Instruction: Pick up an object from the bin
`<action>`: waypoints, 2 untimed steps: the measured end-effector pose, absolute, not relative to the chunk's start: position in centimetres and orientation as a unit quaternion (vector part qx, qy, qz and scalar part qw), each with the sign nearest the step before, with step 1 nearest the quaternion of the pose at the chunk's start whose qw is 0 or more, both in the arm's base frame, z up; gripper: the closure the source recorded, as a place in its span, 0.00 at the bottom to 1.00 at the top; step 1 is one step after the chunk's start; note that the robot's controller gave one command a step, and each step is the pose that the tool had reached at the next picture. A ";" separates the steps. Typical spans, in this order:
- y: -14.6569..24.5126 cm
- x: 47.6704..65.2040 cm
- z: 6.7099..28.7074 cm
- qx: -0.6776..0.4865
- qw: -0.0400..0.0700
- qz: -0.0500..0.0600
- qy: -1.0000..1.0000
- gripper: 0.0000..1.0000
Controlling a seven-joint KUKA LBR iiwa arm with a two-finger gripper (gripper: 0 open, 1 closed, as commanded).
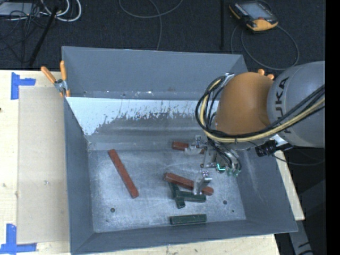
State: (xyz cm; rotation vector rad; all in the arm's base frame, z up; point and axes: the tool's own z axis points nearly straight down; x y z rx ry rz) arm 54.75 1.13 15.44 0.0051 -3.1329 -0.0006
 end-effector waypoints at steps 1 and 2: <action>1.1 54.9 15.8 0.002 0.001 0.000 -1.000 0.00; 0.7 54.8 9.3 -0.033 -0.001 0.005 -0.999 1.00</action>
Offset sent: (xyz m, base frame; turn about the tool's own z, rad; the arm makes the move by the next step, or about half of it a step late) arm -0.0068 0.0018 -0.0769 0.0712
